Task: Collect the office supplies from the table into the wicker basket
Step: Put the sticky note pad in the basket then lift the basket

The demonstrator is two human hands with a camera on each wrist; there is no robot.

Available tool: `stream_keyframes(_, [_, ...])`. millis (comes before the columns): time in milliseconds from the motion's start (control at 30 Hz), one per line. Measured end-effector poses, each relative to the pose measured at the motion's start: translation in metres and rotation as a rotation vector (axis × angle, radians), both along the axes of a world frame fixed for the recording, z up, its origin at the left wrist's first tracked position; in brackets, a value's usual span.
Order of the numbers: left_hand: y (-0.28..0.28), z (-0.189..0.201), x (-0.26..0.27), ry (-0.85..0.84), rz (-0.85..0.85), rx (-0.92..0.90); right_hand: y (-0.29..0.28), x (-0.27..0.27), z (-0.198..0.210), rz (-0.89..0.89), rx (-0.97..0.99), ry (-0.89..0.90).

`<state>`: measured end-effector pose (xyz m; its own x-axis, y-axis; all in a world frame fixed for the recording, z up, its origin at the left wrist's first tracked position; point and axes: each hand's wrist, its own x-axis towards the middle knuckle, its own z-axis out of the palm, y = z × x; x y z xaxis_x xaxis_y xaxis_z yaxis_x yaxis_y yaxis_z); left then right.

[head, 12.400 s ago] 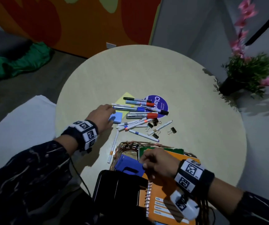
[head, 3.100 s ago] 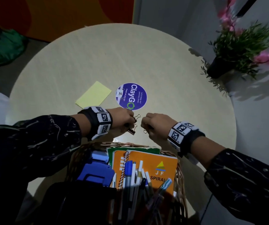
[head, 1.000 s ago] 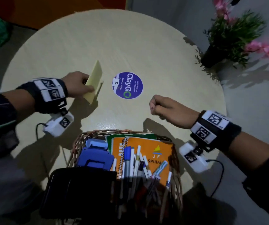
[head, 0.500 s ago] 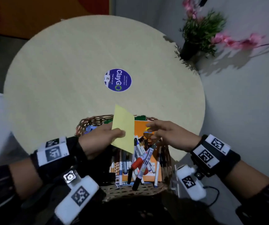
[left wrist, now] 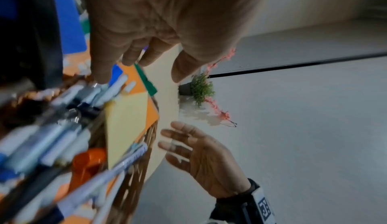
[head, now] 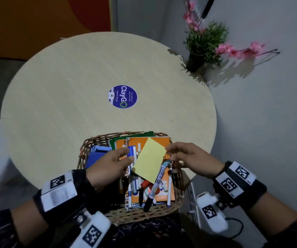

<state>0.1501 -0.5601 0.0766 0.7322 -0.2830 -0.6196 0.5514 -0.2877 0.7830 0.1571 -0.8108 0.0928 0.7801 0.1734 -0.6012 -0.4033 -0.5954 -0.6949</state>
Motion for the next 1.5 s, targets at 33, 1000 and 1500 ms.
stream_keyframes(33, [0.01,0.003,0.0,-0.053,-0.003,-0.011,-0.002,-0.002,-0.003,0.004,-0.014,-0.019])
stream_keyframes(1000, [0.108,-0.068,-0.137,0.166,0.642,-0.081,0.045,0.044,-0.039,0.345,-0.442,0.043])
stream_keyframes(1500, [0.365,0.036,-0.161,-0.049,0.861,0.409,0.298,0.037,0.013,0.452,0.064,-0.047])
